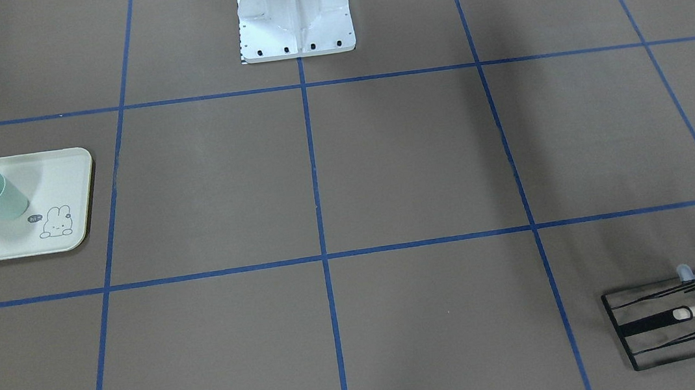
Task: Left arm grabs green cup and hands to right arm on tray
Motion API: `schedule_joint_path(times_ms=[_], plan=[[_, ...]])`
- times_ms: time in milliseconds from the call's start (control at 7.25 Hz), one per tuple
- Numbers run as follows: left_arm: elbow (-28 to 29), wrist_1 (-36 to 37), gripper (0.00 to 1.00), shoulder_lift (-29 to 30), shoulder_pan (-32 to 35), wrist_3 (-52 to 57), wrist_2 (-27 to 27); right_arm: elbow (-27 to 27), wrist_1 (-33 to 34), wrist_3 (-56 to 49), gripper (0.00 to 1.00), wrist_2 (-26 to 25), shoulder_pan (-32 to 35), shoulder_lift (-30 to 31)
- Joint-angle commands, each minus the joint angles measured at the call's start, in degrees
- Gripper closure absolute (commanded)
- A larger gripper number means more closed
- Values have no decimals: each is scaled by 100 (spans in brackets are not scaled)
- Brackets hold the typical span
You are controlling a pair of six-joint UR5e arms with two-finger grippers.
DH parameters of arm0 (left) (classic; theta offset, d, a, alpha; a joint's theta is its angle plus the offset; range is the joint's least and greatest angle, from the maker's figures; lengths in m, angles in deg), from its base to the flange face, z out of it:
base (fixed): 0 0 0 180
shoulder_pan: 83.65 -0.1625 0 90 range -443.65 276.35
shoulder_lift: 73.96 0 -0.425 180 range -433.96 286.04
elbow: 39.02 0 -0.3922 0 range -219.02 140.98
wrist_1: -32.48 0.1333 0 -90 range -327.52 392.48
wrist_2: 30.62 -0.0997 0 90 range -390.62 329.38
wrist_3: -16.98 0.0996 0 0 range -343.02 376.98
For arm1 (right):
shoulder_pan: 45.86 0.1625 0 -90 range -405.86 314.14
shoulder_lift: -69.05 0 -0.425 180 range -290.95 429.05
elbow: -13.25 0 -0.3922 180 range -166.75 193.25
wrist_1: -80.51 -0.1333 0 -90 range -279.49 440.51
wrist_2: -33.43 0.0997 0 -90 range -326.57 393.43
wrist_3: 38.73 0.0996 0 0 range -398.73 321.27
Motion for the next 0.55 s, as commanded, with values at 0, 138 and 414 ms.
schedule_joint_path(times_ms=[0, 138, 414], plan=[[5, 7, 0, 33, 0, 6, -3, 15, 320, -823, 0, -523, -49, -19], [5, 16, 0, 42, 0, -3, -3, -2, 444, -1071, 0, -858, -32, -28], [5, 16, 0, 50, 0, -3, -3, -37, 446, -1074, 0, -817, -32, 25]])
